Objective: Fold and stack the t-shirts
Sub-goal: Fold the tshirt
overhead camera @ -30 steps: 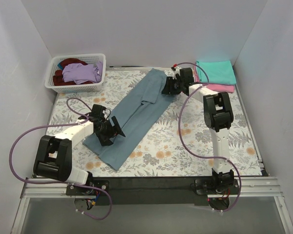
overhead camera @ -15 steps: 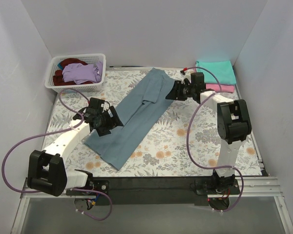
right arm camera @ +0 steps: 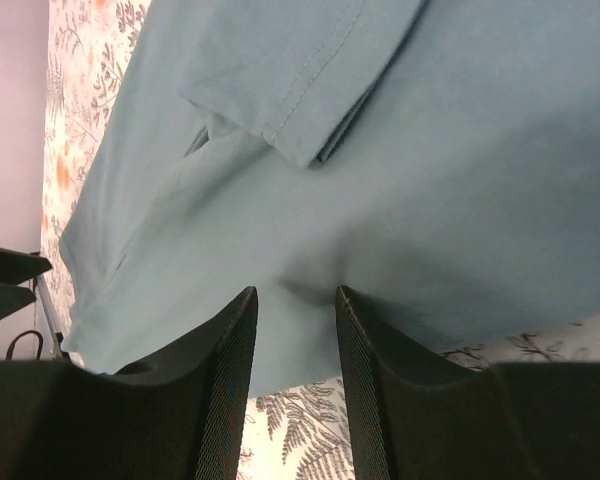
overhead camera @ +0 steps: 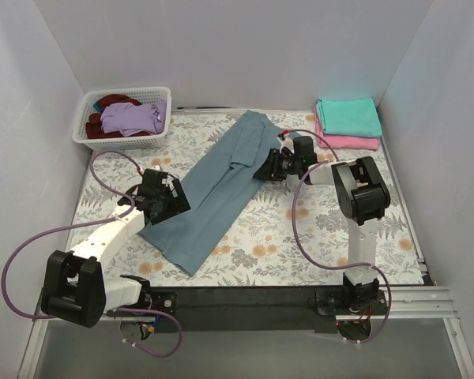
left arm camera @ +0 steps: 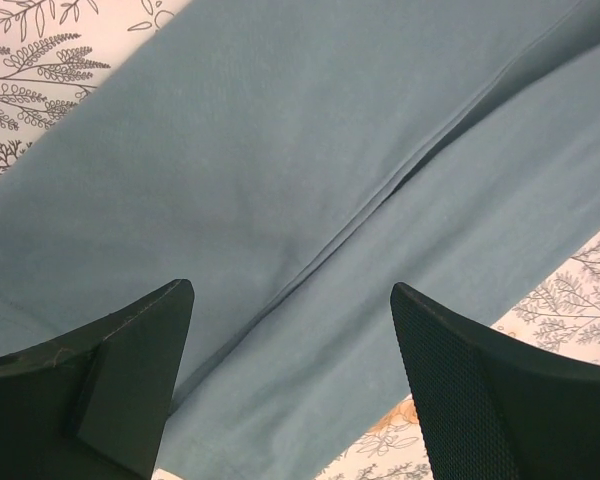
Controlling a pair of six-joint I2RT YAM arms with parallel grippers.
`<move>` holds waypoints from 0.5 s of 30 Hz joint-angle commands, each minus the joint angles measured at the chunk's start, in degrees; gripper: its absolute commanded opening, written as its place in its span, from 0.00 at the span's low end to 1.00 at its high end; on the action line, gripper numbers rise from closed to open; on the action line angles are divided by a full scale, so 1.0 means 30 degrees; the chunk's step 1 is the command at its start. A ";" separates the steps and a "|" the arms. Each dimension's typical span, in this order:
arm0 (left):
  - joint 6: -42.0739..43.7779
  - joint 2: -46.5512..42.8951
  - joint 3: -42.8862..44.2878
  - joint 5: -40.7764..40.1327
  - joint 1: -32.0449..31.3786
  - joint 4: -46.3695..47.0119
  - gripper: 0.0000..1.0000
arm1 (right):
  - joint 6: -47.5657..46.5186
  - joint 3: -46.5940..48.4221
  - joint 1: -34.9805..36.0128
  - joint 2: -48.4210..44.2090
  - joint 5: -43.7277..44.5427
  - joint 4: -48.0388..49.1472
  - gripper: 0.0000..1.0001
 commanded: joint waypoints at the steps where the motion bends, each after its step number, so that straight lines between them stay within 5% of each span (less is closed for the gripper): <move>1: 0.0506 -0.0489 -0.0407 -0.0522 0.0034 0.1234 0.79 | -0.0206 -0.0014 -0.0876 0.0604 0.0131 0.0894 0.45; 7: 0.0478 0.0008 -0.0376 0.0673 0.0034 0.1497 0.79 | -0.2686 0.0509 -0.3686 0.0664 0.1212 -0.1356 0.45; 15: 0.0682 0.0538 -0.0348 0.2114 0.0034 0.1674 0.79 | -0.5481 0.3913 -0.4075 -0.1441 0.2856 -0.6957 0.45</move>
